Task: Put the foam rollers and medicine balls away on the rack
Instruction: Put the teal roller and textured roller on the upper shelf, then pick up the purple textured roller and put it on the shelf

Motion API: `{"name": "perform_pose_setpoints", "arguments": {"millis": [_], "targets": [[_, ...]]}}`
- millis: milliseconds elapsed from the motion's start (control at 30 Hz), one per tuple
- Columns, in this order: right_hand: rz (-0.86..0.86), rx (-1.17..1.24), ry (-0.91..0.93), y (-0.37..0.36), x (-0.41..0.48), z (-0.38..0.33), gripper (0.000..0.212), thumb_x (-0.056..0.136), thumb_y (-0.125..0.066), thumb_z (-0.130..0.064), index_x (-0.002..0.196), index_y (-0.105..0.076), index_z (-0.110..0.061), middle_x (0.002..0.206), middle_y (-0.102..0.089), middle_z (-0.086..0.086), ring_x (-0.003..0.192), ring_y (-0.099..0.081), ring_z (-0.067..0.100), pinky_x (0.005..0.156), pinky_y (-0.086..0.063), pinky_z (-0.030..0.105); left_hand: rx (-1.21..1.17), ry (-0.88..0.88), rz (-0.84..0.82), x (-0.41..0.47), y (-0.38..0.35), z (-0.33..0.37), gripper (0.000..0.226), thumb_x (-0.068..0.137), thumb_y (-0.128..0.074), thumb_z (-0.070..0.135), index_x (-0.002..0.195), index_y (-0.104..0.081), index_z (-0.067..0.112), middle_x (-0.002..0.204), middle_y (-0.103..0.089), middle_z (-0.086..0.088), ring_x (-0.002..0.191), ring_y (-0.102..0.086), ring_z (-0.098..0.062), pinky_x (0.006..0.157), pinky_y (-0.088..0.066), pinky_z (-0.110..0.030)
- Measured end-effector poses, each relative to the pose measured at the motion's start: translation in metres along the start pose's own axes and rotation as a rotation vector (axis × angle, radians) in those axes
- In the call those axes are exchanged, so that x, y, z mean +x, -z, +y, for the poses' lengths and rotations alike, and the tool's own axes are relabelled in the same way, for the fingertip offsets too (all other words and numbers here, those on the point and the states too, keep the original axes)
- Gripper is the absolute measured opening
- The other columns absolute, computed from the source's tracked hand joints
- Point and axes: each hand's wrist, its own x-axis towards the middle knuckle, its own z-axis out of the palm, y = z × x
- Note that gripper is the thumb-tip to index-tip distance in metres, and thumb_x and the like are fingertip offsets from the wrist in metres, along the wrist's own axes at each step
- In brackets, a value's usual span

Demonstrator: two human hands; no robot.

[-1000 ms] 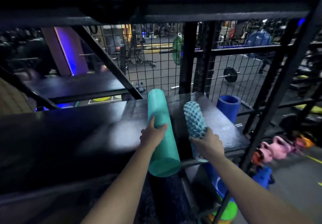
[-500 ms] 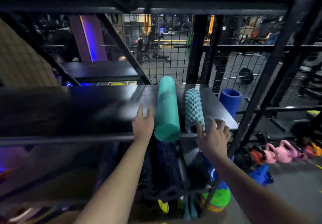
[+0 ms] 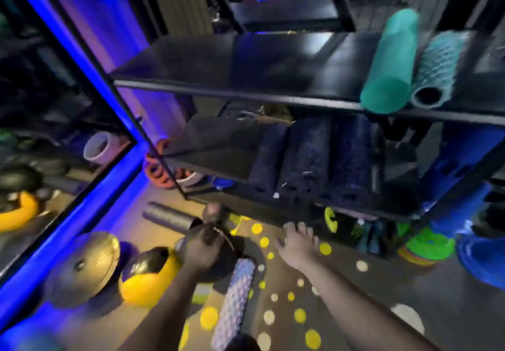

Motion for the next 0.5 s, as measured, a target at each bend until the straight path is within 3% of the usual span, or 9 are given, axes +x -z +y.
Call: {"name": "perform_pose_setpoints", "arguments": {"millis": [100,233,333,400,433,500], "targets": [[-0.238,-0.019,0.015,-0.055,-0.024,-0.011,0.057,0.097,-0.049,-0.051,0.145,-0.042,-0.021,0.149,-0.042,0.012,0.141,-0.036,0.035,0.113,-0.031,0.044,0.027,0.196,-0.039,0.006,0.017,-0.088,0.050,0.098,-0.063,0.031,0.142,-0.050,0.013,0.136,-0.062,-0.017,0.123,-0.060,-0.034,0.103,-0.049,-0.039],[-0.334,-0.074,-0.033,-0.108,-0.037,-0.011,0.054,0.098,-0.049,-0.045,0.143,-0.043,-0.015,0.151,-0.043,0.015,0.141,-0.036,0.036,0.113,-0.030,0.044,-0.076,0.301,-0.088,-0.009,0.028,-0.135,0.052,0.098,-0.062,0.027,0.147,-0.046,0.016,0.140,-0.058,-0.014,0.128,-0.057,-0.034,0.102,-0.049,-0.039],[-0.379,-0.081,-0.108,-0.149,-0.030,-0.029,0.056,0.099,-0.048,-0.043,0.144,-0.041,-0.010,0.149,-0.043,0.020,0.140,-0.038,0.038,0.113,-0.034,0.046,-0.140,0.298,-0.140,0.006,0.022,-0.172,0.062,0.096,-0.064,0.044,0.149,-0.043,0.019,0.138,-0.061,-0.009,0.113,-0.065,-0.033,0.088,-0.053,-0.047],[-0.399,-0.041,-0.150,-0.179,-0.019,-0.051,0.050,0.098,-0.051,-0.041,0.137,-0.046,-0.010,0.145,-0.046,0.019,0.135,-0.042,0.038,0.112,-0.038,0.045,-0.153,0.313,-0.175,0.022,0.019,-0.196,0.065,0.094,-0.062,0.050,0.149,-0.045,0.019,0.118,-0.068,-0.006,0.098,-0.067,-0.030,0.078,-0.052,-0.046],[-0.414,0.008,-0.187,-0.195,-0.014,-0.064,0.049,0.097,-0.053,-0.040,0.136,-0.049,-0.011,0.143,-0.047,0.017,0.134,-0.043,0.037,0.110,-0.038,0.044,-0.168,0.340,-0.182,0.032,0.018,-0.207,0.060,0.096,-0.061,0.045,0.148,-0.046,0.019,0.107,-0.068,-0.005,0.090,-0.064,-0.027,0.071,-0.049,-0.041],[-0.418,0.118,-0.258,-0.233,0.001,-0.087,0.047,0.095,-0.056,-0.037,0.133,-0.052,-0.010,0.139,-0.051,0.017,0.132,-0.045,0.037,0.106,-0.040,0.043,-0.212,0.368,-0.227,0.051,0.019,-0.224,0.049,0.101,-0.058,0.032,0.147,-0.047,0.019,0.104,-0.066,-0.008,0.085,-0.060,-0.024,0.068,-0.044,-0.034]]}}
